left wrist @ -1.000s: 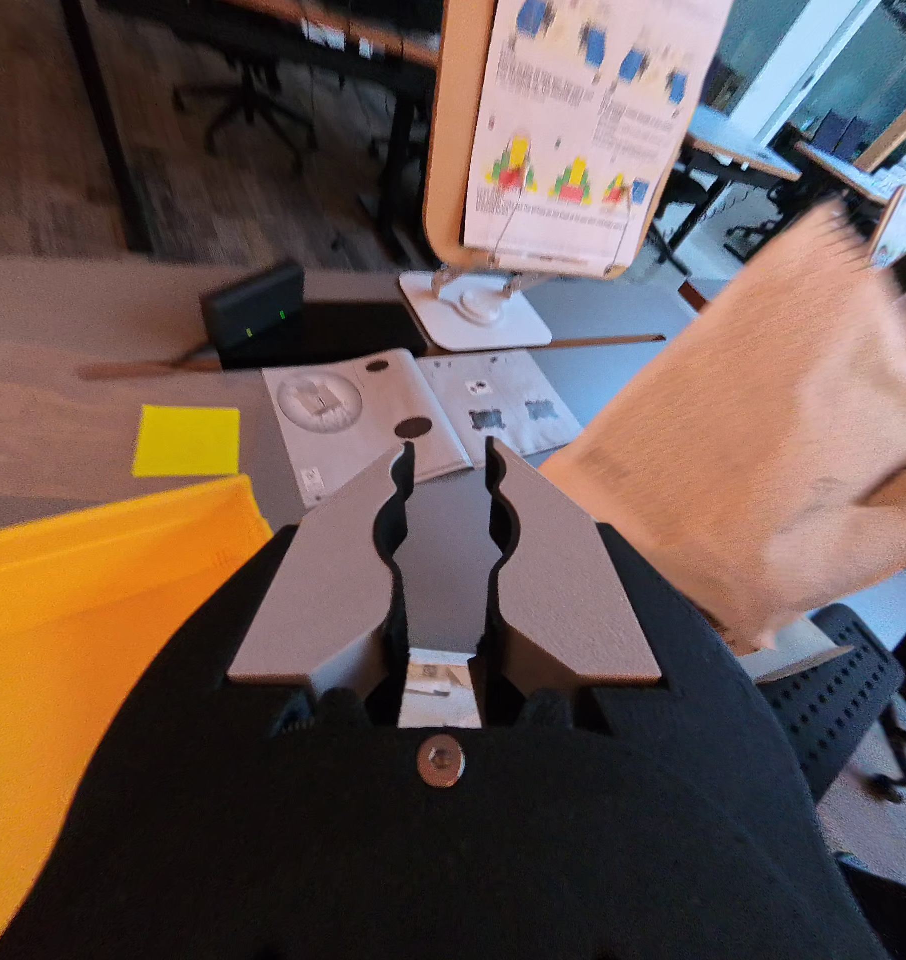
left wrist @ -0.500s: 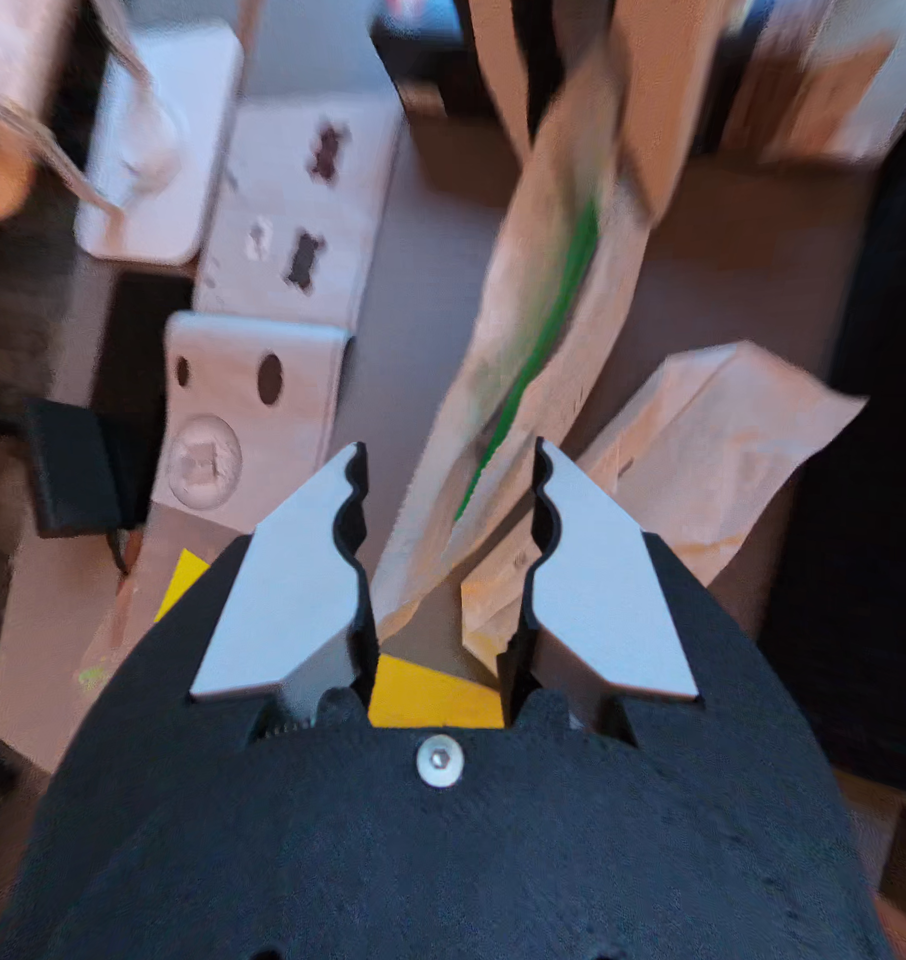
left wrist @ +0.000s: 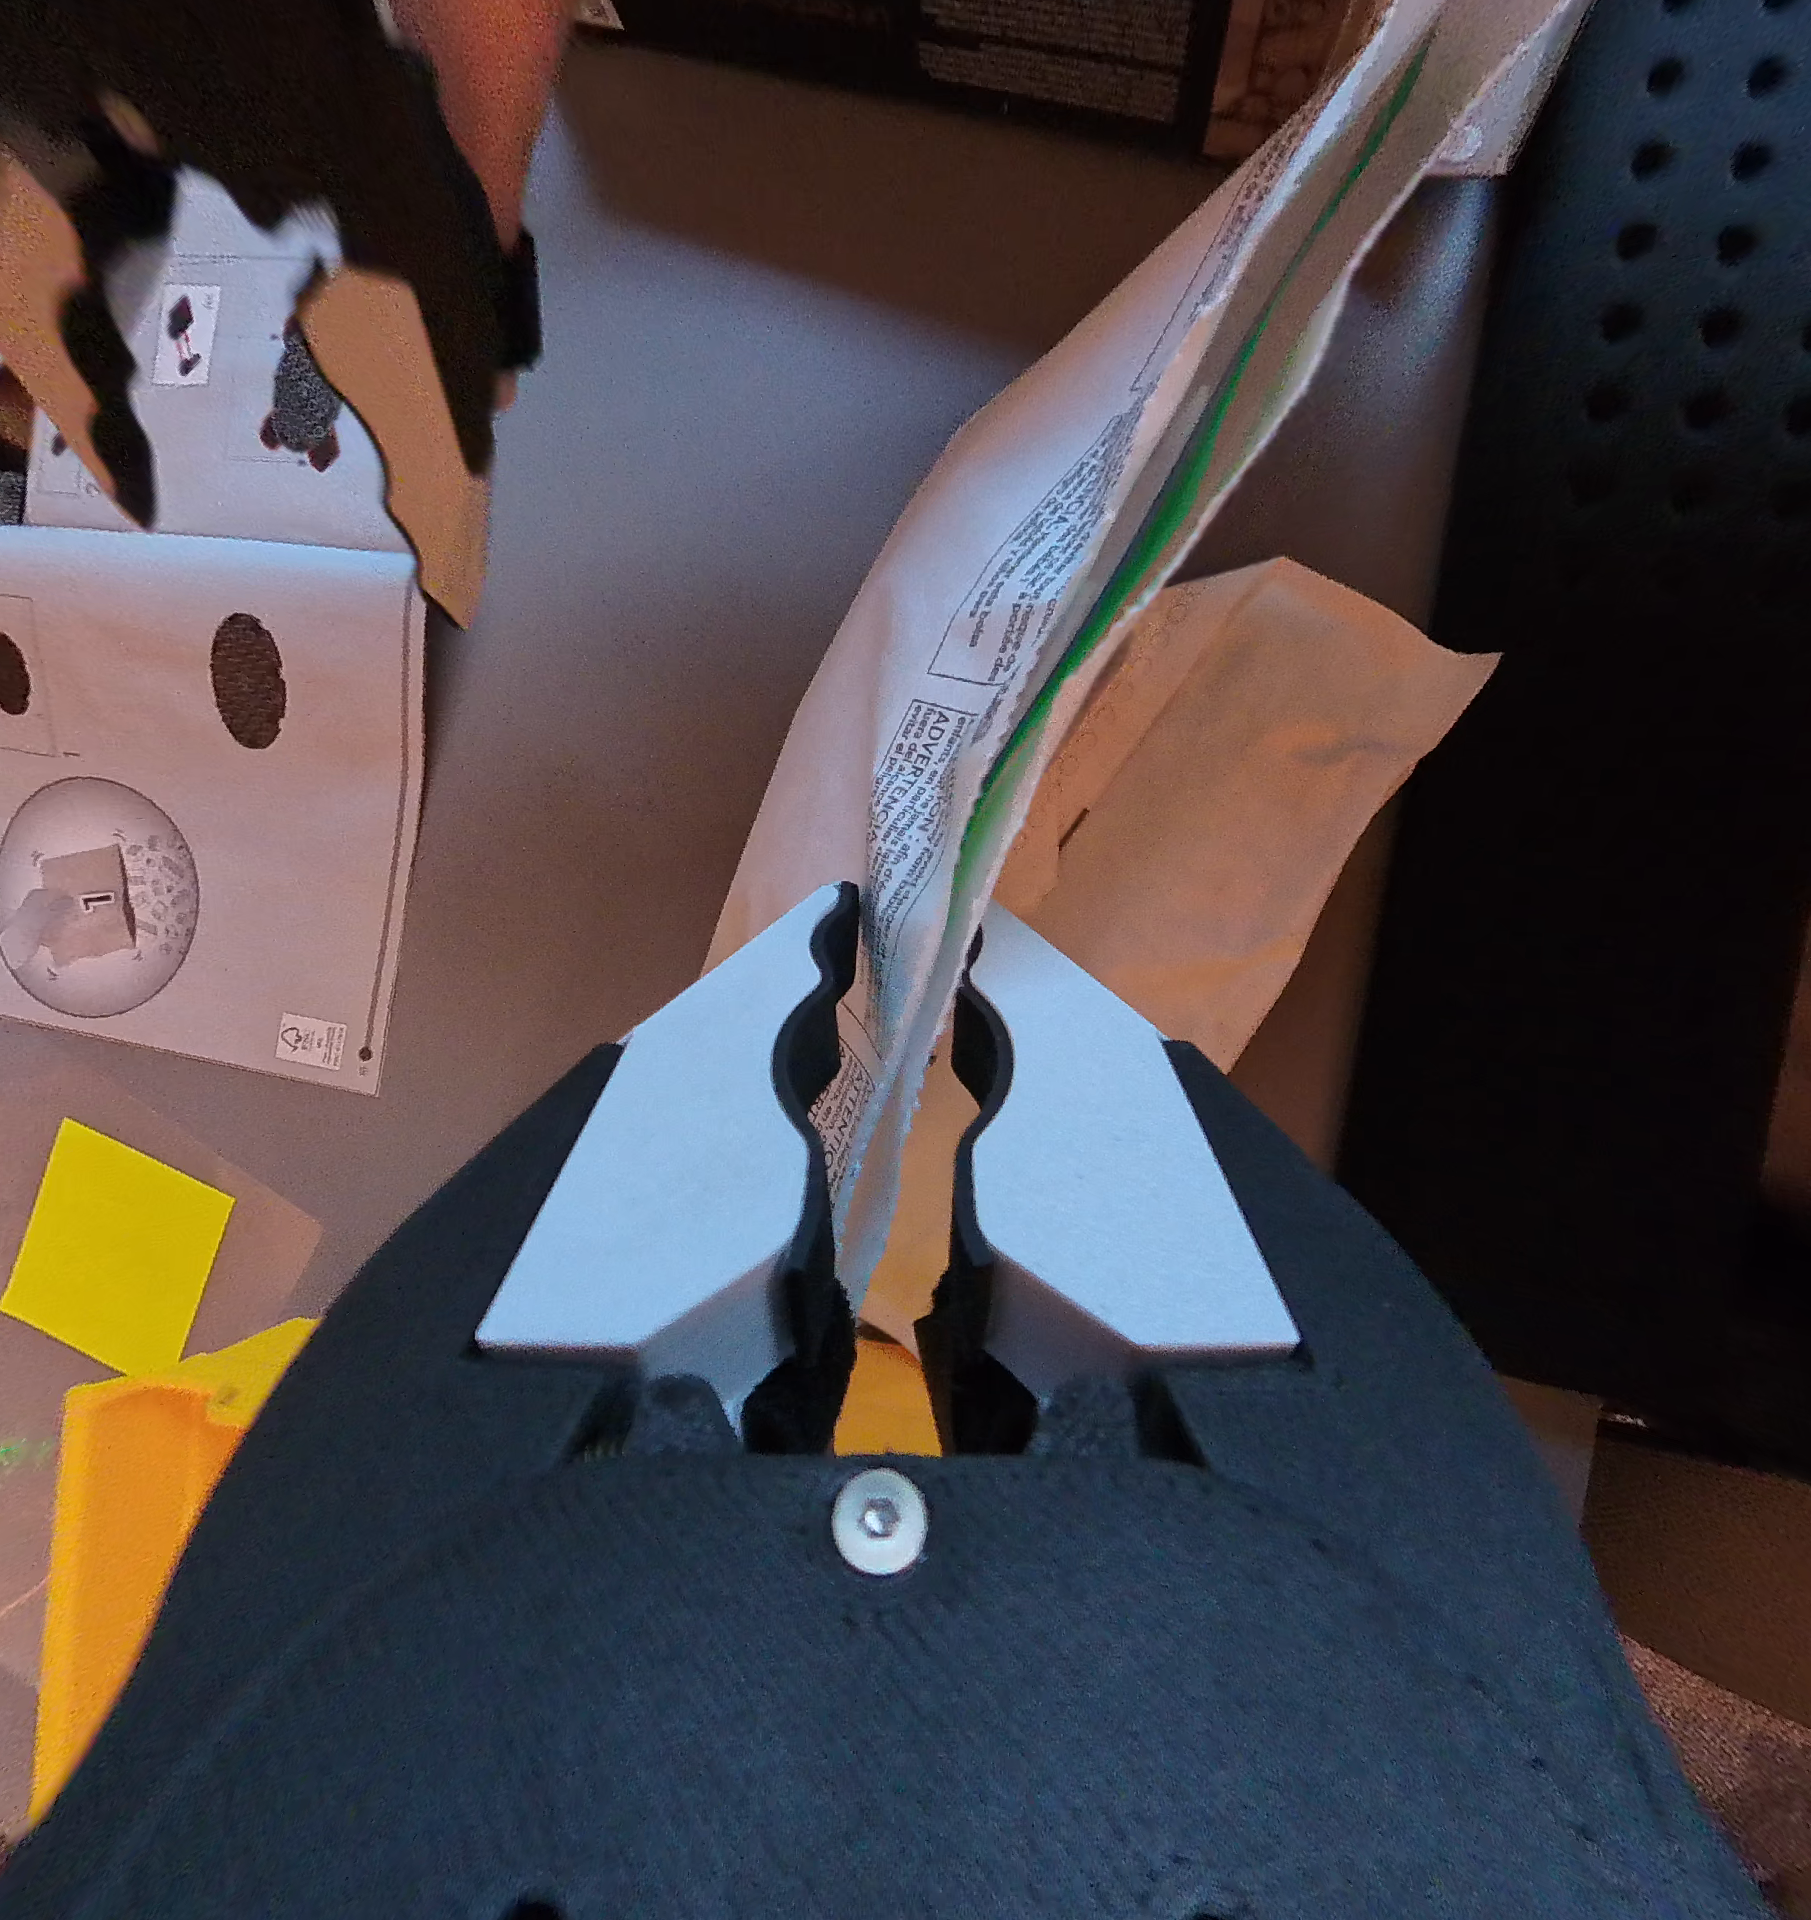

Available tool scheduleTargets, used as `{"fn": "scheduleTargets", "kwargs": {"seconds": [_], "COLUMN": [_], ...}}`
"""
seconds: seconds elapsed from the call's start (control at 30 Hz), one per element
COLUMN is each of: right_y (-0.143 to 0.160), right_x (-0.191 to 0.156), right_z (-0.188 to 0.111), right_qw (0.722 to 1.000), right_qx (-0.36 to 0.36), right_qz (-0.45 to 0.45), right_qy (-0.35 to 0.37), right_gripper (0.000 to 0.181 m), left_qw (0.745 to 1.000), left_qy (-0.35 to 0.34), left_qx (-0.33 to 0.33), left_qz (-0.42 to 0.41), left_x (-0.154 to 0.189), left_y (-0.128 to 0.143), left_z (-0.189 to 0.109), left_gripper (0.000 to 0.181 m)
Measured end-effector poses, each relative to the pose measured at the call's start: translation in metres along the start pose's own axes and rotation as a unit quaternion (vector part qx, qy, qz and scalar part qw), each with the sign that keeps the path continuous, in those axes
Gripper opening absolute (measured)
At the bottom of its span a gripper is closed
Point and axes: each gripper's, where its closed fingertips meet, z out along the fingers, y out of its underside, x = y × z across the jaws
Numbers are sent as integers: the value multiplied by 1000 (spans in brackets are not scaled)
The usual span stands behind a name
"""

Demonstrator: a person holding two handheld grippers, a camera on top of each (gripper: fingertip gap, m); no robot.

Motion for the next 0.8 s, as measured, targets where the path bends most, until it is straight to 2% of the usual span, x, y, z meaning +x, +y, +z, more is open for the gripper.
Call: {"fn": "scheduleTargets", "kwargs": {"seconds": [0.1,0.13,0.2,0.23,0.3,0.33,0.43,0.53,0.6,0.67,0.8], "right_y": [5,3,-3,1,11,16,8,-12,-24,-33,-45], "right_x": [-13,-14,-8,-4,-5,-3,-2,5,10,17,29], "right_z": [24,28,35,38,44,46,39,14,-8,-30,-68], "right_qw": [997,995,988,982,970,964,968,980,986,984,969], "right_qx": [-33,-36,-45,-67,-109,-125,-91,-20,31,80,166], "right_qz": [-71,-91,-127,-147,-186,-198,-181,-117,-55,6,119], "right_qy": [10,26,74,100,114,129,149,159,156,156,141], "right_gripper": [72,60,48,38,6,0,0,0,0,0,0], "left_qw": [1000,1000,1000,999,998,996,987,969,953,925,841], "left_qy": [8,6,-5,-3,13,19,28,17,-4,8,68], "left_qx": [2,4,17,29,56,71,126,180,198,239,316], "left_qz": [-7,-11,-15,-19,-39,-51,-96,-170,-231,-294,-435], "left_x": [0,-3,-10,-13,-15,-17,-30,-60,-91,-115,-155], "left_y": [1,1,-1,-3,-7,-9,-10,-7,3,9,23], "left_z": [-2,-3,-7,-11,-21,-28,-56,-82,-90,-96,-99], "left_gripper": [23,29,32,34,40,40,47,65,71,71,71]}}
